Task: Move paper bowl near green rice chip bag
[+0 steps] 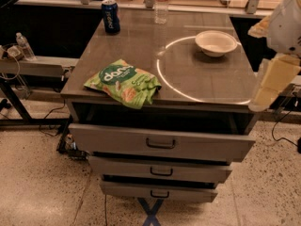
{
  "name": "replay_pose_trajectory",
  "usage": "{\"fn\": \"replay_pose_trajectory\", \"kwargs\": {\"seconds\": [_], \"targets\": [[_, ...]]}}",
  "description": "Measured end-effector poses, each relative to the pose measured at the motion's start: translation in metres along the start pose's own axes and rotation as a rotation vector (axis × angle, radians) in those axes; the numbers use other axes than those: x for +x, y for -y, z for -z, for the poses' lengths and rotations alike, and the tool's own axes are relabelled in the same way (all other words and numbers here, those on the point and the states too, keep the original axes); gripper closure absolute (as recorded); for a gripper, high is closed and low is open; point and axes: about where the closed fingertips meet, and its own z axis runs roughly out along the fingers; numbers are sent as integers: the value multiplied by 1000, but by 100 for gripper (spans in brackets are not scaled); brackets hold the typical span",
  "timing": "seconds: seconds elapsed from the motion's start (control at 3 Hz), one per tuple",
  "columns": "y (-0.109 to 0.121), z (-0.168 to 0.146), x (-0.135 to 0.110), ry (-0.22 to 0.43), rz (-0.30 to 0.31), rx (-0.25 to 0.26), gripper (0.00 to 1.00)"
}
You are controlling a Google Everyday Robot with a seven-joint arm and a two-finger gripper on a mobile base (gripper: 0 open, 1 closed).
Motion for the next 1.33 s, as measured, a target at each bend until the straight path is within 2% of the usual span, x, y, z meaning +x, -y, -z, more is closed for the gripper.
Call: {"fn": "replay_pose_trajectory", "kwargs": {"seconds": [0.33, 0.67, 1.0, 1.33], "targets": [[55, -20, -2, 83, 29, 71, 0], [131, -55, -4, 206, 15, 141, 0], [187, -93, -13, 292, -20, 174, 0], [220, -128, -23, 336, -58, 179, 0]]}}
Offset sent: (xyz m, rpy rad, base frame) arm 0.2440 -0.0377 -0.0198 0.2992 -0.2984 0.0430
